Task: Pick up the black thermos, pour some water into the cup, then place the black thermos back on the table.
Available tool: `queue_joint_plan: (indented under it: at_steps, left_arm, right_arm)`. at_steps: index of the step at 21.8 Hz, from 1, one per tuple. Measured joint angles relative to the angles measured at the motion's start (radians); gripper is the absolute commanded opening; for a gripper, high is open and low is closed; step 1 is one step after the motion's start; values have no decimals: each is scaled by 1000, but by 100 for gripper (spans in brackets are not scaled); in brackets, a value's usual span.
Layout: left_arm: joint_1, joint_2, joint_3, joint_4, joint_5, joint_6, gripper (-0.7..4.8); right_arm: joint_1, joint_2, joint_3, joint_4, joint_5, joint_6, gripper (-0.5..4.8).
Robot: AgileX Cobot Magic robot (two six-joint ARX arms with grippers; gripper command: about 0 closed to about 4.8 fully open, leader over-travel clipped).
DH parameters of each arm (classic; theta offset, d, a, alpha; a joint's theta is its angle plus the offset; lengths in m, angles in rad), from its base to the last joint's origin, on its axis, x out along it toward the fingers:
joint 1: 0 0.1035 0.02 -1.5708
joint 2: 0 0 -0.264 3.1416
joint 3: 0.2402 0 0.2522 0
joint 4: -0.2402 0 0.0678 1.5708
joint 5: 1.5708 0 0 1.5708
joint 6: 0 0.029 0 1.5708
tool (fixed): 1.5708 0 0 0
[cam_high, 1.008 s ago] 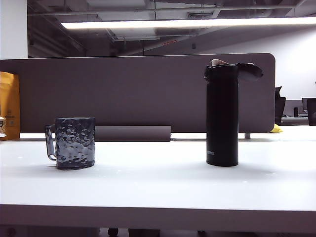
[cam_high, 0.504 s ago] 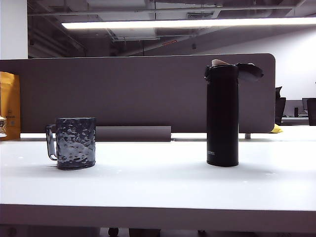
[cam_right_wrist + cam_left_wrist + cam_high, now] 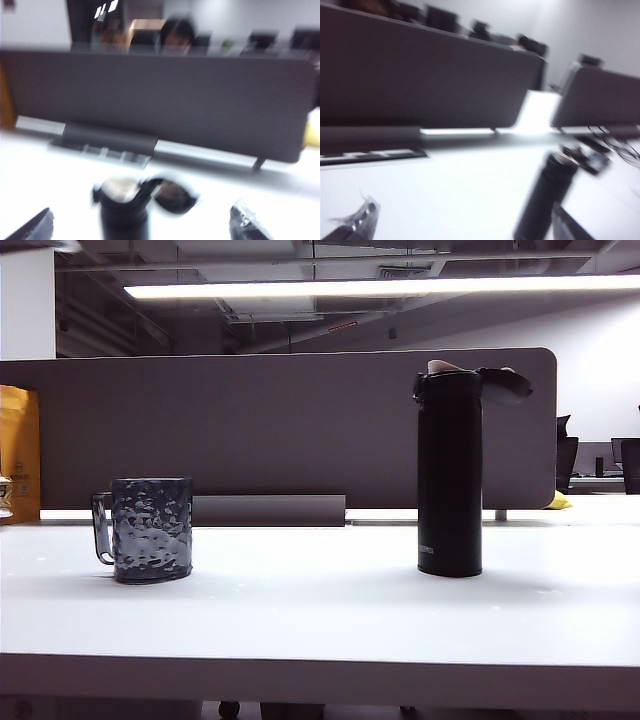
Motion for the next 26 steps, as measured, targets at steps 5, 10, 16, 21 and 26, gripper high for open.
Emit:
queue_joint_plan:
  at_steps: [5, 10, 16, 21, 26]
  left_arm:
    - [-152, 143, 32, 38, -1, 74, 479]
    - [-227, 280, 31, 76, -2, 122, 479]
    - [-232, 335, 31, 110, -2, 128, 479]
    - [-232, 335, 31, 110, -11, 129, 479]
    - [-232, 335, 32, 105, -4, 129, 479]
  right_arm:
    - [129, 184, 0, 74, 80, -11, 479]
    - [142, 447, -1, 285, 85, 7, 479]
    - [142, 668, -1, 465, 89, 21, 479]
    - [142, 801, -1, 563, 102, 33, 479]
    - [142, 920, 2, 769, 203, 50, 479]
